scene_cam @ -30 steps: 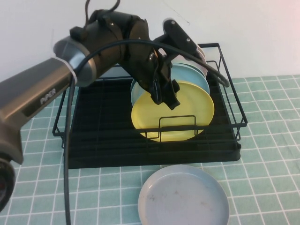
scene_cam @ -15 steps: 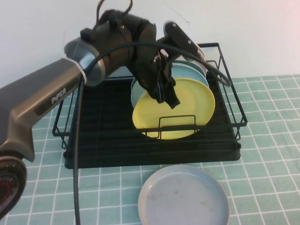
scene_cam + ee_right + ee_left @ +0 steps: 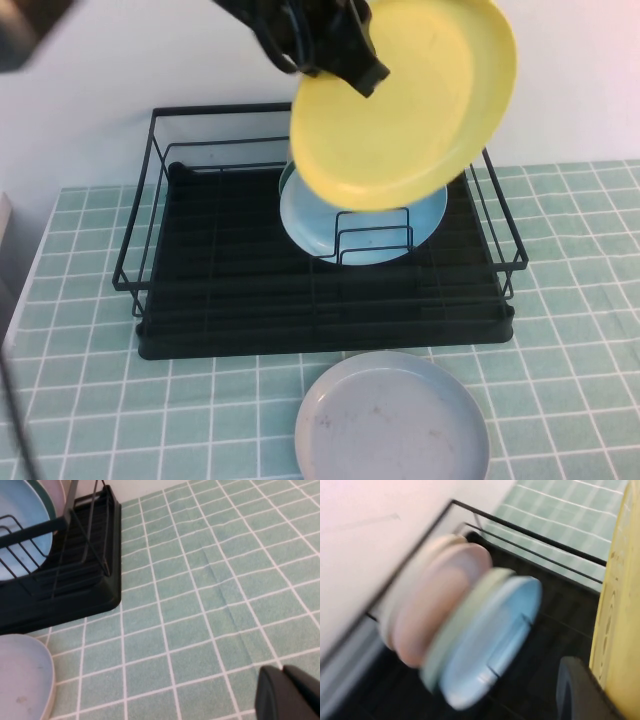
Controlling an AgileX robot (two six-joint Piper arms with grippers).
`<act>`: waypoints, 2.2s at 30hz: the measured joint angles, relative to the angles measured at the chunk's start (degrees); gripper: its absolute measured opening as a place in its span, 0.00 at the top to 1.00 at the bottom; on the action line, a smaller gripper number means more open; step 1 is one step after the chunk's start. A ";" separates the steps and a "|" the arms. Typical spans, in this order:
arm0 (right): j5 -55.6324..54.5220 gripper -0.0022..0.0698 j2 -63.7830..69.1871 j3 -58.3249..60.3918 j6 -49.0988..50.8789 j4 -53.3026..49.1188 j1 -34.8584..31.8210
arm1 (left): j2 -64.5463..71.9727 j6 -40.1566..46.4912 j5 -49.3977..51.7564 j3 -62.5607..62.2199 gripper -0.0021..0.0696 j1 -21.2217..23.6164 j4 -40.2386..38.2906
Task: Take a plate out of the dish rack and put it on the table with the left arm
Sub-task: Place the plate from the table
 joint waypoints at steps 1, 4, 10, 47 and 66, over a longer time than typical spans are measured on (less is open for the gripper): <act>0.00 0.97 0.00 0.00 0.00 0.00 0.00 | -1.02 -1.33 2.60 0.00 0.83 0.00 -0.71; 0.00 0.97 0.00 0.00 0.00 0.00 0.00 | -3.67 -7.82 7.46 0.11 0.83 0.90 -4.13; 0.00 0.97 0.00 0.00 0.00 0.00 0.00 | -8.75 -12.90 8.27 8.64 0.83 5.22 -14.53; 0.00 0.97 0.00 0.00 0.00 0.00 0.00 | -18.42 18.60 -31.89 90.87 0.83 13.19 -80.20; 0.00 0.97 0.00 0.00 0.00 0.00 0.00 | 1.55 35.90 -17.27 87.97 0.46 13.19 -90.20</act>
